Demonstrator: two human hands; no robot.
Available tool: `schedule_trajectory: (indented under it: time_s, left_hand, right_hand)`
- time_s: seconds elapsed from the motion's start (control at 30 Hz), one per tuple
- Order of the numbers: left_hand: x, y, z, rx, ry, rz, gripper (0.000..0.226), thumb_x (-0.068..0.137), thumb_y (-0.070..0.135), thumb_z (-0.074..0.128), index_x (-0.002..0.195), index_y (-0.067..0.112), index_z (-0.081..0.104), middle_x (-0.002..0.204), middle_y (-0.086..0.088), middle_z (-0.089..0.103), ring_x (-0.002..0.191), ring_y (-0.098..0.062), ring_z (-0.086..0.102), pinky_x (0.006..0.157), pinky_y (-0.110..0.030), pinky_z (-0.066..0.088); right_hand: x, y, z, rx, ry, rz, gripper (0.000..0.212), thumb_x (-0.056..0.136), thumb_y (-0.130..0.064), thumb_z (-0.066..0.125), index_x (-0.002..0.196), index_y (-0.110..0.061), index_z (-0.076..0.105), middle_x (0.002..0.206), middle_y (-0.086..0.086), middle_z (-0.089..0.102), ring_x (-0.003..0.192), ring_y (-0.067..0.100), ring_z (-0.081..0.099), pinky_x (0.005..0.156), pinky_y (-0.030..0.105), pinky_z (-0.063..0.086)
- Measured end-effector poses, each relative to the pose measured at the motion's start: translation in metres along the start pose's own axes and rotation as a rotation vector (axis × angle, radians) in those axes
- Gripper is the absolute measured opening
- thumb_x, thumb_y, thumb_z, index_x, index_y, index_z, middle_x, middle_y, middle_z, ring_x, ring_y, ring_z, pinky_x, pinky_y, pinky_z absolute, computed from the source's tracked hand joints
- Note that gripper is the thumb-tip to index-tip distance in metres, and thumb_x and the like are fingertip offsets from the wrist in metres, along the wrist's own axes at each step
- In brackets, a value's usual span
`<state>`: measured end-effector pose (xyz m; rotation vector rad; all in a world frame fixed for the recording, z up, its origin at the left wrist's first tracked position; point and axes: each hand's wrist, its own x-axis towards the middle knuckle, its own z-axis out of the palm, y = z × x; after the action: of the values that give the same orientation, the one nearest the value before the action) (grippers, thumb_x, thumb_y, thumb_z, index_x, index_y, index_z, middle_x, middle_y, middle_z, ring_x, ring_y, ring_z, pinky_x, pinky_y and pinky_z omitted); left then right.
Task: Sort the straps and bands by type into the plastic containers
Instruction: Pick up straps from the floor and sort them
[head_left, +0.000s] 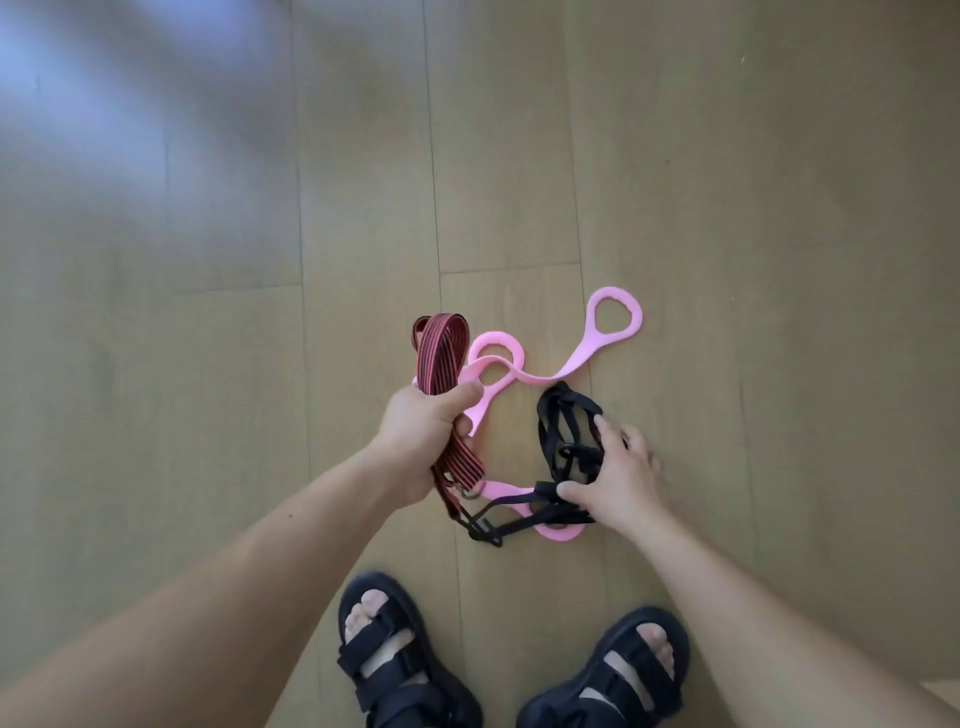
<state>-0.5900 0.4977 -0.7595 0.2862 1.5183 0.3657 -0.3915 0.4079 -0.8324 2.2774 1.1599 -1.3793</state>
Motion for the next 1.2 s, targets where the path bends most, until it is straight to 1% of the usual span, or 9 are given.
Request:
schedule_trajectory:
  time_s: [0.07,0.17,0.37,0.5,0.6,0.77,0.9,1.03,1.2]
  left_hand:
    - [0.017,-0.009,-0.003,-0.002,0.021,-0.052,0.02,0.085,0.013,0.073,0.089,0.014,0.053,0.051,0.002,0.038,0.044,-0.014,0.035,0.044,-0.024,0.038]
    - [0.034,-0.02,-0.009,-0.017,-0.047,-0.12,0.02,0.083,0.008,0.073,0.088,0.016,0.055,0.052,0.003,0.036,0.04,-0.01,0.032,0.039,-0.02,0.036]
    - [0.043,-0.034,-0.016,0.148,0.002,-0.082,0.029,0.077,0.002,0.075,0.069,0.015,0.049,0.055,0.0,0.04,0.046,-0.014,0.038,0.051,-0.026,0.037]
    - [0.009,-0.018,-0.012,0.132,0.037,-0.091,0.024,0.08,-0.003,0.067,0.072,0.012,0.051,0.058,-0.002,0.042,0.044,-0.014,0.042,0.044,-0.022,0.039]
    - [-0.039,0.008,0.003,0.128,0.027,-0.152,0.026,0.081,-0.004,0.065,0.069,0.013,0.048,0.057,-0.001,0.042,0.038,-0.013,0.043,0.039,-0.021,0.04]
    - [-0.146,0.073,0.049,0.127,0.002,-0.159,0.028,0.082,-0.003,0.067,0.064,0.012,0.051,0.057,0.0,0.043,0.048,-0.017,0.048,0.041,-0.022,0.044]
    - [-0.257,0.131,0.091,0.09,-0.096,-0.151,0.027,0.082,0.004,0.067,0.065,0.016,0.049,0.052,0.003,0.042,0.049,-0.016,0.047,0.057,-0.029,0.045]
    - [-0.386,0.187,0.132,-0.043,-0.278,-0.124,0.015,0.086,0.015,0.064,0.075,0.016,0.054,0.044,0.01,0.039,0.036,-0.008,0.041,0.049,-0.02,0.041]
    - [-0.505,0.215,0.157,0.133,-0.611,-0.181,0.021,0.085,0.022,0.067,0.07,0.016,0.054,0.045,0.01,0.041,0.037,-0.006,0.043,0.045,-0.018,0.043]
  right_hand:
    - [0.016,0.008,0.019,-0.038,-0.016,0.048,0.117,0.069,-0.049,0.081,0.154,-0.037,0.002,0.162,0.002,-0.006,0.147,0.035,0.006,0.114,0.047,0.029]
    - [0.039,0.014,0.047,-0.056,0.089,0.072,0.123,0.066,-0.056,0.081,0.153,-0.038,-0.003,0.16,0.007,-0.009,0.144,0.04,0.009,0.114,0.047,0.028]
    - [0.04,0.01,0.062,-0.031,0.317,-0.074,0.075,0.086,-0.023,0.064,0.15,-0.019,0.025,0.136,0.012,0.044,0.12,0.031,0.046,0.098,0.039,0.04]
    - [0.001,0.005,0.022,0.121,0.267,-0.048,0.047,0.081,-0.03,0.063,0.125,-0.023,0.051,0.113,0.002,0.062,0.1,0.026,0.057,0.082,0.034,0.047]
    - [-0.044,-0.001,-0.023,0.327,0.25,0.013,0.027,0.077,-0.03,0.067,0.095,-0.018,0.05,0.089,0.0,0.065,0.078,0.026,0.059,0.064,0.032,0.046]
    - [-0.142,-0.018,-0.127,0.718,0.263,0.028,0.026,0.078,-0.023,0.07,0.096,-0.012,0.055,0.087,-0.003,0.062,0.079,0.02,0.059,0.06,0.027,0.042]
    - [-0.239,-0.027,-0.213,0.987,0.191,0.025,0.037,0.06,-0.033,0.068,0.092,-0.017,0.058,0.085,0.006,0.067,0.072,0.025,0.061,0.064,0.031,0.049]
    - [-0.344,-0.033,-0.287,1.368,0.093,0.02,0.008,0.079,-0.013,0.055,0.086,-0.01,0.058,0.073,0.009,0.058,0.053,0.019,0.053,0.055,0.028,0.044]
    - [-0.464,-0.048,-0.356,1.575,-0.124,-0.177,0.023,0.084,-0.025,0.045,0.085,-0.009,0.062,0.071,0.007,0.063,0.059,0.018,0.055,0.061,0.03,0.042]
